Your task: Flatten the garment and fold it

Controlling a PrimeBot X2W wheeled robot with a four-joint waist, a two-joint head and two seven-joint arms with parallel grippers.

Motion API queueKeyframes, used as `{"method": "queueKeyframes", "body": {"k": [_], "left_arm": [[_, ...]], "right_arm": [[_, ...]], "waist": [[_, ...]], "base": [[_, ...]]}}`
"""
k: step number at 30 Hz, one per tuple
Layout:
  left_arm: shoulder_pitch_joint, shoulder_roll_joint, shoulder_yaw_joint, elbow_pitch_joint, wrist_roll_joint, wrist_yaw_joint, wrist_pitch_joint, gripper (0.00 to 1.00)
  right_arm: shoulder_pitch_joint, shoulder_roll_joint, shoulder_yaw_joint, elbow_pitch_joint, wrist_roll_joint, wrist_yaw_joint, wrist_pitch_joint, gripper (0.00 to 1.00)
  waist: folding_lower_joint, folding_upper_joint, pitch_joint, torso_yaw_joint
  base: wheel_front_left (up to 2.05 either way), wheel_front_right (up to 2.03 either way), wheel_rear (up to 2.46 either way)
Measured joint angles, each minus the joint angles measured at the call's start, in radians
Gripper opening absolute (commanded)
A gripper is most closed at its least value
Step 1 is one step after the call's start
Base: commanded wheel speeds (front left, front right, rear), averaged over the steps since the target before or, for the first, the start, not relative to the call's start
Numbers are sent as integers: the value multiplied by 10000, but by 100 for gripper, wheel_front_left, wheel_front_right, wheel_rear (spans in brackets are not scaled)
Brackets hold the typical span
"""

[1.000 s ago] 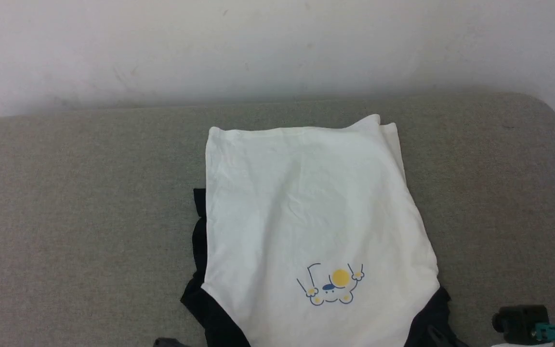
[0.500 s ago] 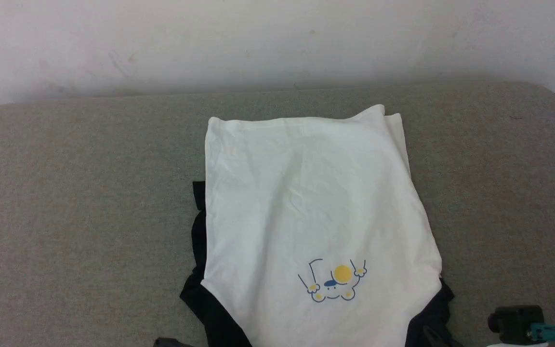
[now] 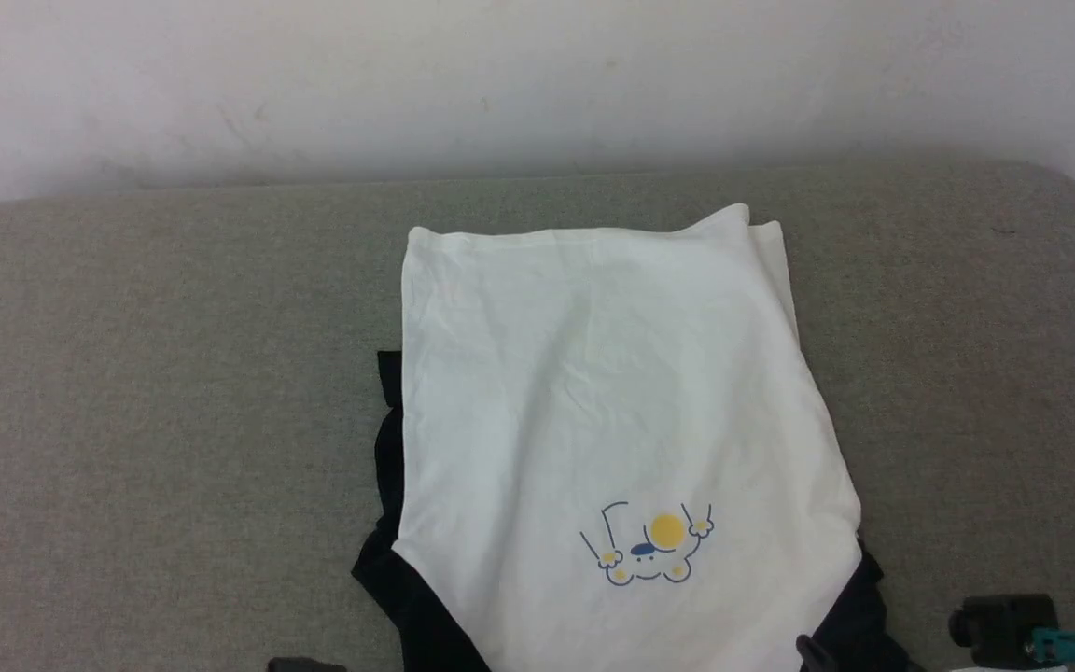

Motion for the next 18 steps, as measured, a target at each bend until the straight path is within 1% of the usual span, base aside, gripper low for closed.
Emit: {"method": "queueKeyframes", "body": {"k": [4, 7, 9, 11, 13, 15, 16, 18], "left_arm": [[261, 171, 692, -401, -217, 313, -721, 100], [327, 376, 1300, -930, -378, 428, -1369, 100], [351, 477, 1674, -1252, -368, 470, -1804, 100], [387, 462, 2132, -1444, -194, 637, -2194, 100], [390, 314, 2606, -1540, 230, 828, -2406, 100], [408, 23, 3005, -1555, 727, 999, -2489, 100], [441, -153, 3191, -1559, 995, 1043, -2487, 100], [528, -698, 3777, -1641, 1668, 1114, -2491, 100]], "right_arm": [[37, 121, -502, -314, -10, 0, -113, 100], [35, 219, -1032, -736, -259, 0, -349, 100], [-21, 280, -1329, -1005, -569, 0, -616, 100], [-163, 360, -1618, -1264, -941, 0, -1187, 100], [-343, 399, -1764, -1406, -1287, 0, -1699, 100], [-443, 460, -1743, -1429, -1509, 2, -2157, 100], [-471, 483, -1735, -1429, -1572, 2, -2353, 100], [-474, 506, -1722, -1432, -1749, 0, -2813, 100]], "waist": [[0, 0, -60, 2], [0, 0, -119, 7], [0, 0, -161, 2], [0, 0, -210, -17], [0, 0, -259, -43], [0, 0, -309, -82], [0, 0, -335, -103], [0, 0, -397, -130]], "base": [[0, 0, 0], [0, 0, 0], [0, 0, 0], [0, 0, 0], [0, 0, 0], [0, 0, 0], [0, 0, 0], [0, 0, 0]]}}
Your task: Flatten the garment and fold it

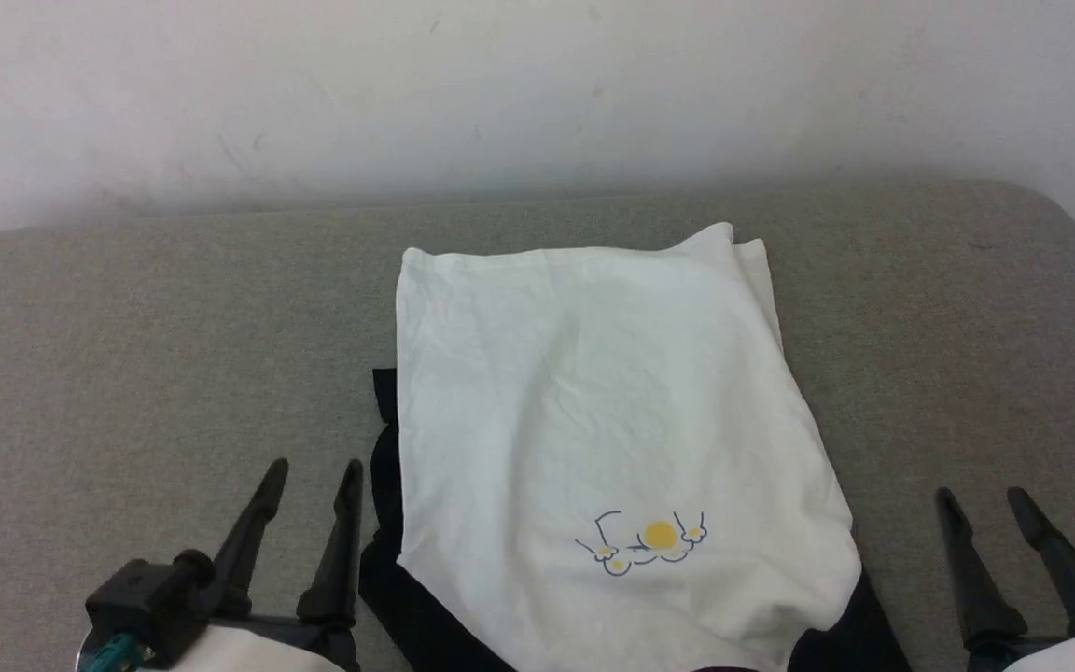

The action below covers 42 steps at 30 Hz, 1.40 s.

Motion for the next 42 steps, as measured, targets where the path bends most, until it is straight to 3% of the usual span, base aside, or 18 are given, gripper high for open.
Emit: {"method": "queueKeyframes", "body": {"k": [6, 9, 13, 19, 25, 30, 37, 42], "left_arm": [[626, -1580, 1540, -349, 2696, -38, -8, 100], [988, -2456, 2161, -539, 3831, -313, -8, 100], [1501, -3172, 2594, -514, 5225, -744, -10, 100], [2251, -3921, 2955, -36, 5931, -1392, -10, 100], [2303, -4314, 3476, 19, 6295, -1965, -10, 100], [2286, -4577, 3753, -25, 6560, -2362, -8, 100], [1834, -4824, 3998, -192, 6811, -2861, -8, 100], [1327, -5010, 4079, -403, 7010, -3195, -10, 100]], "right_arm": [[-3, 15, 23, 105, -533, 0, -1781, 100], [-1, 15, 25, 339, -926, 0, -2591, 100], [22, 15, 21, 813, -1047, 0, -3335, 100], [174, 19, 8, 1436, -955, 0, -3873, 100], [136, 19, -19, 1582, -947, 0, -3967, 100], [-803, 21, 19, 1369, -901, 0, -3574, 100], [-3911, -42, 267, 897, -895, 2, -1459, 100], [-6496, -535, 378, 1521, -748, 0, 94, 100]], "waist": [[0, 0, -149, -88], [0, 0, -200, -107], [0, 0, -252, -102], [0, 0, -255, -69], [0, 0, -162, -38], [0, 0, 95, -44], [1, 0, 780, -25], [2, 0, 1462, 58]], "base": [[0, 0, 0], [0, 0, 0], [0, 0, 0], [0, 0, 0], [0, 0, 0], [0, 0, 0], [0, 0, 0], [0, 0, 0]]}}
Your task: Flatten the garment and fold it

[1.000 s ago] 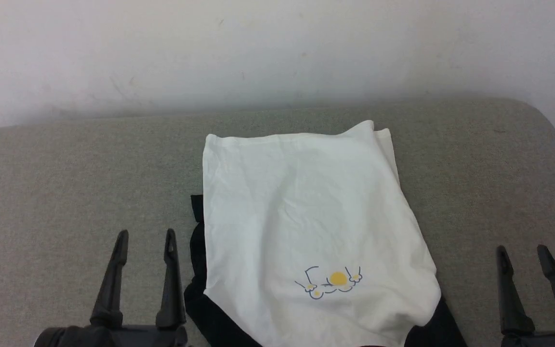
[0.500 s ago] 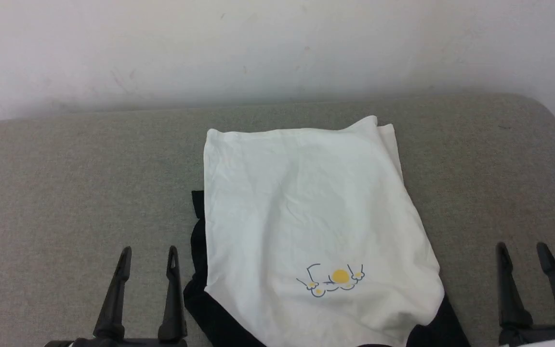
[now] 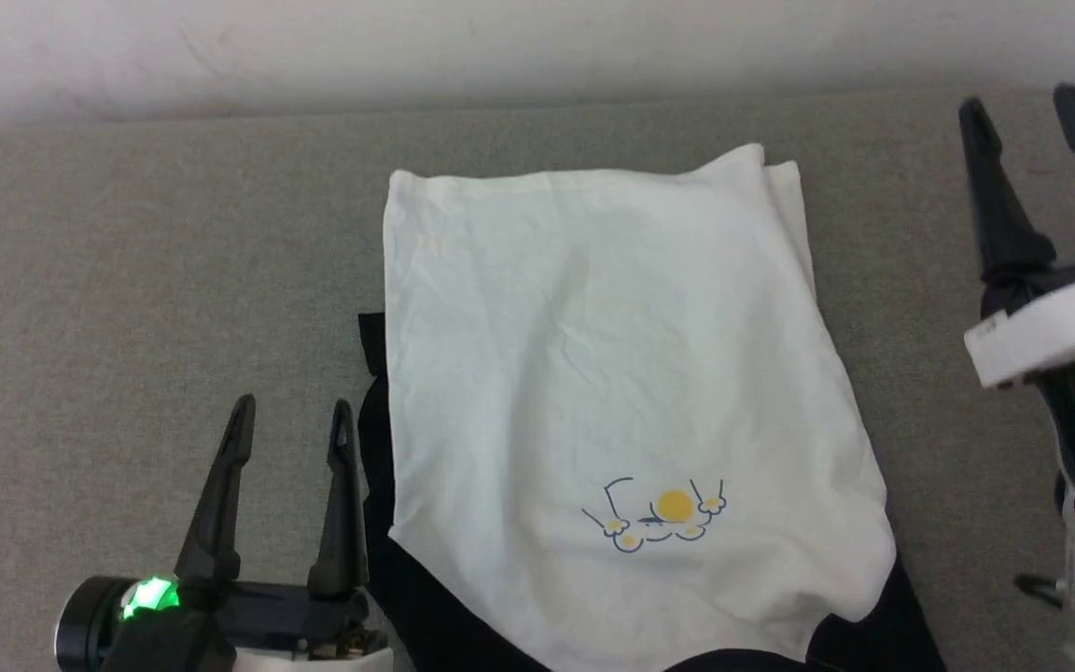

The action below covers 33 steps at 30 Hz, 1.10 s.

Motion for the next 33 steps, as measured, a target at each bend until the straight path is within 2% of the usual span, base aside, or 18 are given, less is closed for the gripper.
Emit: {"method": "queueKeyframes", "body": {"k": [4, 6, 8, 11, 23, 33], "left_arm": [[-301, -104, 63, -81, 188, -174, 2, 100], [-435, -165, 46, -77, 207, -328, 2, 100], [-576, -251, 15, -42, 215, -451, 0, 100], [-759, -370, -29, 15, 268, -602, 2, 100], [-1036, -554, -84, 82, 575, -999, 2, 100], [-1159, -646, -105, 259, 581, -1241, 0, 100]], "right_arm": [[-1674, -196, 96, 1197, 75, 0, 1151, 100], [-2382, -268, 130, 1762, -27, 0, 1383, 100], [-2944, -439, 173, 2320, -165, 2, 1678, 100], [-3479, -359, -150, 3283, -393, 2, 2305, 100], [-3910, -422, -1306, 4932, -2069, 0, 3285, 100], [-3735, -284, -1499, 5484, -2276, 0, 3647, 100]], "waist": [[1, 0, 583, 107], [1, 0, 862, 176], [2, 0, 1118, 264], [2, 0, 1449, 435], [0, 0, 2329, 1304], [-1, 0, 2798, 1511]], "base": [[0, 0, 0], [0, 0, 0], [0, 0, 0], [0, 0, 0], [0, 0, 0], [0, 0, 0]]}}
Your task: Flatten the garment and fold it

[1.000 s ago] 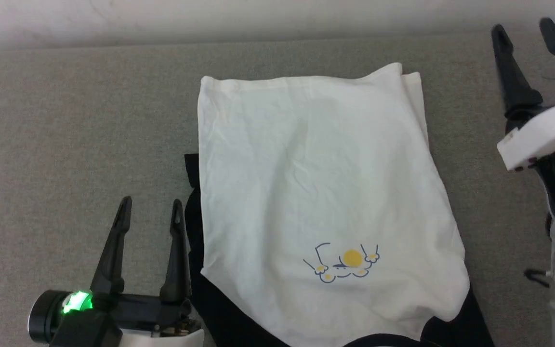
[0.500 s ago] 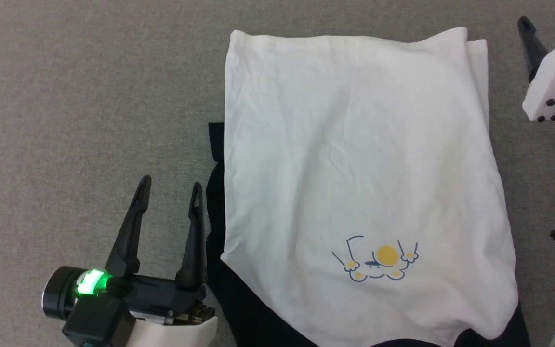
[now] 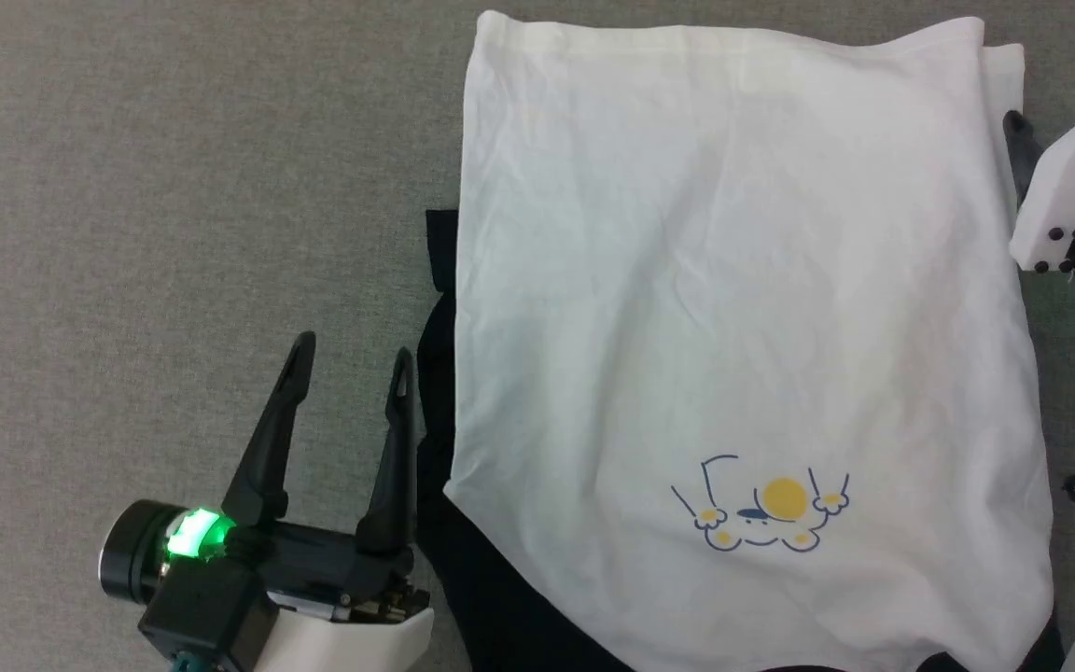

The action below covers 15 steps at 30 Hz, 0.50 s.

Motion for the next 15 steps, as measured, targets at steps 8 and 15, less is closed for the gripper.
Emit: {"method": "queueKeyframes", "body": {"k": [8, 15], "left_arm": [[-166, -84, -48, 157, 81, -173, 0, 100], [-205, -146, -23, 247, 81, -234, 0, 100]], "right_arm": [[32, 134, -50, 479, -44, 0, 46, 91], [8, 123, 42, 694, 96, 2, -23, 0]], "waist": [[0, 0, 93, 148], [-1, 0, 85, 276]], "base": [[0, 0, 0], [0, 0, 0]]}}
